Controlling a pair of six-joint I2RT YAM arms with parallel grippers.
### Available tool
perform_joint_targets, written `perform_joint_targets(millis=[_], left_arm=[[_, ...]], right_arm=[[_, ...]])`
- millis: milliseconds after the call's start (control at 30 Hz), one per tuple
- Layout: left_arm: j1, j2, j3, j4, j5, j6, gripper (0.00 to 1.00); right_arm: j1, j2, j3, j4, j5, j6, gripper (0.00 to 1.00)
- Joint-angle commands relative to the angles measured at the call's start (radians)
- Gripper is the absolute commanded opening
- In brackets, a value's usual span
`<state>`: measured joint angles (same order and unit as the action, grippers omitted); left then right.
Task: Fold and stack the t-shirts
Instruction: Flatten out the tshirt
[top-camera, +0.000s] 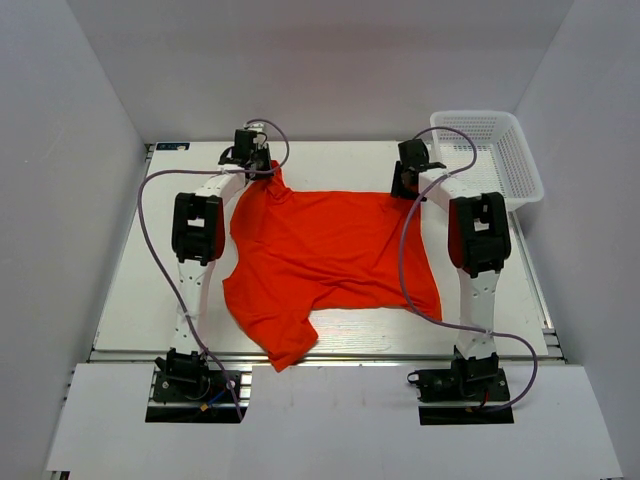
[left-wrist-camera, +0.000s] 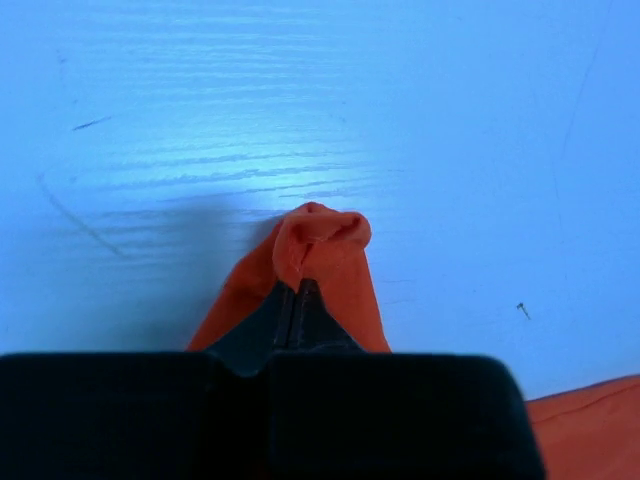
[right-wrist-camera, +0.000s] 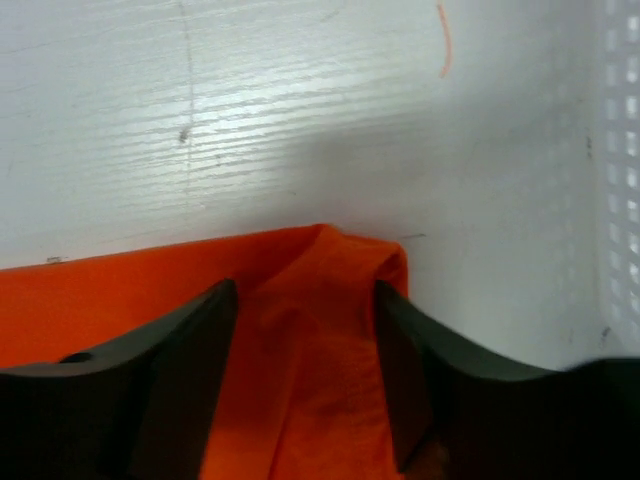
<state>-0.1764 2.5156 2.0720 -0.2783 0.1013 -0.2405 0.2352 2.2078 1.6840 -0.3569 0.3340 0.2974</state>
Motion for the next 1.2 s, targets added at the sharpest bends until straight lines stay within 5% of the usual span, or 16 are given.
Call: perform_joint_targets(millis=[0,33,100,333,767,1167], left_arm=[[0.005,-0.003,0.030,0.073,0.077,0.009,0.00],[0.005,-0.003,0.019,0.089,0.086,0.009,0.00],[0.005,-0.049,0.002,0.114,0.086,0.009,0.00],[0.005,-0.389,-0.308,0.275,0.014,0.009,0.00],[-0.006,-1.326,-0.828,0.384,-0.083,0.037,0.00],[-0.006,-1.675,-0.682,0.189,-0.018,0.037,0.00]], right_arm=[[-0.007,0.010,0.054,0.085,-0.062,-0.037,0.57],[-0.005,0.012,0.065,0.090,-0.061,-0.037,0.31],[-0.005,0.000,0.066,0.092,-0.041,-0.038,0.00],[0.000,-0.269,-0.095,0.166,0.023,-0.076,0.00],[0.001,-1.019,-0.509,0.237,-0.038,-0.099,0.00],[-0.004,-1.437,-0.399,0.144,-0.325,-0.101,0.00]])
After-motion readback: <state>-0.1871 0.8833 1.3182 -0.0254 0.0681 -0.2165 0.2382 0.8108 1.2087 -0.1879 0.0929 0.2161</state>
